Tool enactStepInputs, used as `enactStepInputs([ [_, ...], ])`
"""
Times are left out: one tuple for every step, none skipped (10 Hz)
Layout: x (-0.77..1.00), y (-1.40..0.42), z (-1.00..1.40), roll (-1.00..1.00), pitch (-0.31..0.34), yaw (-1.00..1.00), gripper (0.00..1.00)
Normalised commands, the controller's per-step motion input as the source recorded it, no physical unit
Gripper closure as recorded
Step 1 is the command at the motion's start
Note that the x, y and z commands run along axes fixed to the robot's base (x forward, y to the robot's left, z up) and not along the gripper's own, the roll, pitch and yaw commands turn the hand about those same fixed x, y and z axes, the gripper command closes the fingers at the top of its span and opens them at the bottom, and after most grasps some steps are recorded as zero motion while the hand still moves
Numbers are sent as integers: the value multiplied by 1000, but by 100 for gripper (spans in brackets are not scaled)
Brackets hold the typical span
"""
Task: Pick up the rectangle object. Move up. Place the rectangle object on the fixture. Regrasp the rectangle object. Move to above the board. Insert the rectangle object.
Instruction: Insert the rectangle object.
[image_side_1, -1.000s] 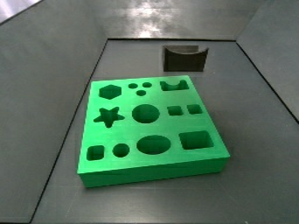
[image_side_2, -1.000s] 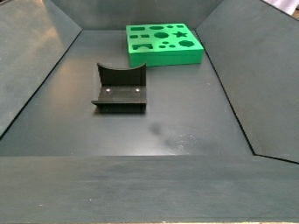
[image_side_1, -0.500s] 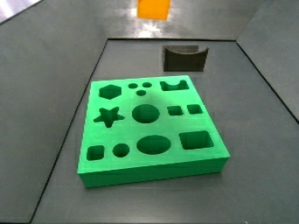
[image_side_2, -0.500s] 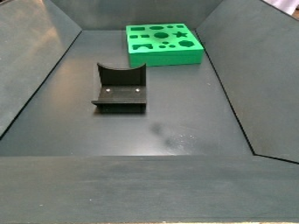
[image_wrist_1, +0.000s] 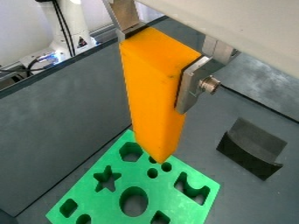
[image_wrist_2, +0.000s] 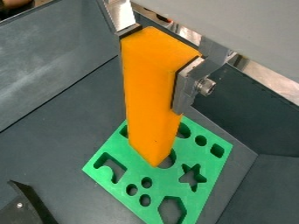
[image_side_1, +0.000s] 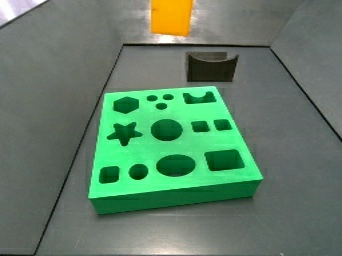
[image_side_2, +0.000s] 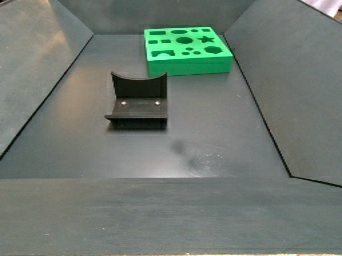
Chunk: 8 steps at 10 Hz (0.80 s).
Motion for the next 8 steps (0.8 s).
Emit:
enactStepInputs([
  [-26, 0, -77, -80, 0, 11, 100],
  [0, -29, -40, -27, 0, 0, 100],
  [-14, 0, -186, -111, -100, 0, 100],
  [29, -83, -551, 0, -76, 214, 100],
  [237, -340, -557, 1, -76, 369, 100],
  [389, -471, -480, -7, -60, 451, 100],
  [503, -500, -420, -80, 0, 380, 100],
  [534, -440, -334, -143, 0, 386, 100],
])
